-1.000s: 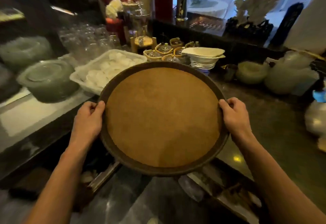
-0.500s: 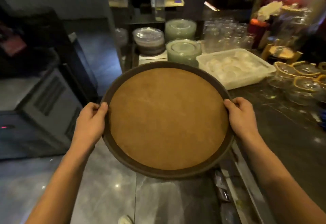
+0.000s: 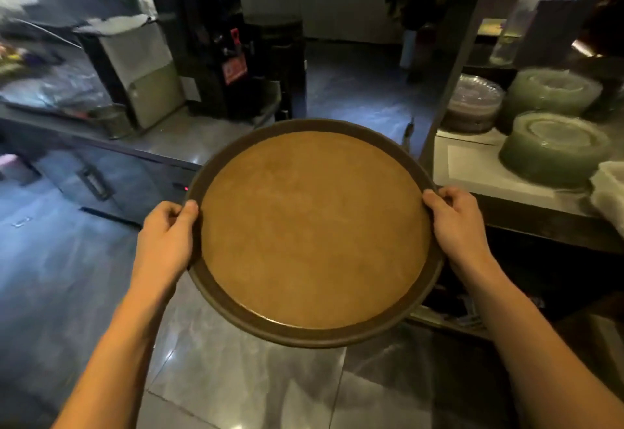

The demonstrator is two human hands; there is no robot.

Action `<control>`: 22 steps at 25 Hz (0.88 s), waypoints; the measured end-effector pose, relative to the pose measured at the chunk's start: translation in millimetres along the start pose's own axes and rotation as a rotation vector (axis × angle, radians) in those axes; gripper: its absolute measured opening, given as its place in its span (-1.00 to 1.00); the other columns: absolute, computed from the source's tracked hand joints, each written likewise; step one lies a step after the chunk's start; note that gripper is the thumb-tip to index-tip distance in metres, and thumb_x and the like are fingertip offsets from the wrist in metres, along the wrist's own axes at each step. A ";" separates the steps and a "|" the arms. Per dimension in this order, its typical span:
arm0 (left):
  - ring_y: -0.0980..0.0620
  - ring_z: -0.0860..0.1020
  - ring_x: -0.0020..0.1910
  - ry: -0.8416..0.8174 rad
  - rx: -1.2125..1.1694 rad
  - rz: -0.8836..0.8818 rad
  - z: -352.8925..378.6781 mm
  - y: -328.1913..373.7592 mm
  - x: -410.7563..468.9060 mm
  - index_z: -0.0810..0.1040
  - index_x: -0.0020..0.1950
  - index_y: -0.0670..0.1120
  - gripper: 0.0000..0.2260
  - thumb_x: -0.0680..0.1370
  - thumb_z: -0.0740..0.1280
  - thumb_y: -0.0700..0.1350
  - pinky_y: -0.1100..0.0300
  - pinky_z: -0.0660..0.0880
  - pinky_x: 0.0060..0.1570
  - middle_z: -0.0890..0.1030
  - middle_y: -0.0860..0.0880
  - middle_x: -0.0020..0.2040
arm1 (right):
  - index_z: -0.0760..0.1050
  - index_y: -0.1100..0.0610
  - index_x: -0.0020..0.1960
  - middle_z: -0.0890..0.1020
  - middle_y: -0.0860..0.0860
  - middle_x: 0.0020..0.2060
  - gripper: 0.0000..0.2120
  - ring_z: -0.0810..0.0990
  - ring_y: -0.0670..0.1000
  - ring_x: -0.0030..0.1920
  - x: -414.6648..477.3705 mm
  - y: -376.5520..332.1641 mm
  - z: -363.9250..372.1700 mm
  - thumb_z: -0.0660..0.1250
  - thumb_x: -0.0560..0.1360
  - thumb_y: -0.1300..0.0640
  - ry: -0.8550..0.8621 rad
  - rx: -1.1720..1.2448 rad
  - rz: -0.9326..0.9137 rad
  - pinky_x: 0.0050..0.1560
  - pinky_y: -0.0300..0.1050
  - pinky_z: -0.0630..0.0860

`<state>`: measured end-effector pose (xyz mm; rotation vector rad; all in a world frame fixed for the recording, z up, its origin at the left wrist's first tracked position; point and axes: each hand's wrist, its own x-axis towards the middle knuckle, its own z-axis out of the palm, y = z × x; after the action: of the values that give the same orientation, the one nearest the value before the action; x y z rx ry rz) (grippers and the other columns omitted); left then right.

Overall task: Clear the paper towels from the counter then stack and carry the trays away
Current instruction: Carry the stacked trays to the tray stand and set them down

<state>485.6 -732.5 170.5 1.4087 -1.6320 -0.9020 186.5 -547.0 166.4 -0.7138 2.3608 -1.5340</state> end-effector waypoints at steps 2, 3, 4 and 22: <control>0.00 0.39 -0.34 0.031 -0.019 -0.003 -16.7 -8.2 25.9 0.45 -0.20 -0.14 -0.72 0.59 0.24 0.04 0.08 0.29 -0.35 0.46 -0.07 -0.32 | 0.50 0.26 -0.10 0.59 0.28 -0.20 -0.66 0.57 0.24 -0.16 9.9 -14.6 33.6 0.24 0.56 -0.04 -0.013 0.002 -0.027 -0.11 0.18 0.50; 0.00 0.40 -0.34 0.048 -0.019 -0.008 -21.7 -12.2 38.2 0.47 -0.18 -0.15 -0.72 0.59 0.24 0.04 0.08 0.30 -0.35 0.46 -0.08 -0.31 | 0.49 0.27 -0.12 0.58 0.29 -0.21 -0.67 0.56 0.25 -0.16 16.5 -20.7 47.5 0.25 0.56 -0.03 -0.020 0.006 -0.036 -0.13 0.17 0.48; 0.01 0.40 -0.33 0.059 -0.019 -0.021 -25.0 -15.5 51.4 0.47 -0.16 -0.16 -0.72 0.59 0.23 0.04 0.09 0.31 -0.34 0.47 -0.09 -0.30 | 0.48 0.27 -0.12 0.57 0.29 -0.21 -0.67 0.56 0.24 -0.16 24.4 -28.6 61.6 0.25 0.56 -0.02 -0.030 0.007 -0.040 -0.15 0.15 0.47; -0.07 0.46 -0.29 0.071 -0.099 -0.058 163.9 64.2 312.9 0.50 -0.07 -0.19 -0.69 0.61 0.21 0.05 0.07 0.35 -0.32 0.51 -0.15 -0.27 | 0.49 0.29 -0.07 0.56 0.21 -0.23 -0.70 0.55 0.19 -0.19 358.8 -85.9 156.6 0.24 0.59 0.03 -0.053 0.082 -0.081 -0.14 0.10 0.49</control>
<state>286.2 -1030.4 189.6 1.4095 -1.4811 -0.9427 -26.3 -884.7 201.3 -0.8297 2.2428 -1.6130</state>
